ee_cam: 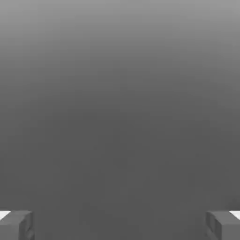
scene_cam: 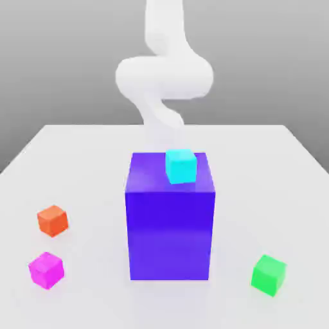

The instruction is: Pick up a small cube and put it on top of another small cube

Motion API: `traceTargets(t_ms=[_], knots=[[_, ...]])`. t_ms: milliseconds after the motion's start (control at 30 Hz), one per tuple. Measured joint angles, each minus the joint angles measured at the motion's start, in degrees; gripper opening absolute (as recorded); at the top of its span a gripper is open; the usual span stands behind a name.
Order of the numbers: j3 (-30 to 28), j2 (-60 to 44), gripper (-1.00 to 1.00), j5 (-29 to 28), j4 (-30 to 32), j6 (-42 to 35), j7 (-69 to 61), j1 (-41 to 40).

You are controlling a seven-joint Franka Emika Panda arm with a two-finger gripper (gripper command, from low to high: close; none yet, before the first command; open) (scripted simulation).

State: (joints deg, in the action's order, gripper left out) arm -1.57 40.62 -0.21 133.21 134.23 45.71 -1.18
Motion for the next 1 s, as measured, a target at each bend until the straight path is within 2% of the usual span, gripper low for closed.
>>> traceTargets(t_ms=[367, 633, 800, 967, 1000], knots=[[-8.2, -23.0, 0.0, 0.6, 6.3, 10.9, -1.7, -5.0], [-13.5, -39.8, 0.0, 4.5, 10.9, 18.6, -5.4, -10.1], [-14.0, -50.5, 0.0, 8.2, 13.6, 23.4, -8.6, -14.3], [-9.0, -60.9, 0.0, 14.1, 12.2, 30.8, -13.1, -19.0], [-7.7, -62.8, -1.0, 15.0, 11.8, 32.3, -13.8, -20.1]])
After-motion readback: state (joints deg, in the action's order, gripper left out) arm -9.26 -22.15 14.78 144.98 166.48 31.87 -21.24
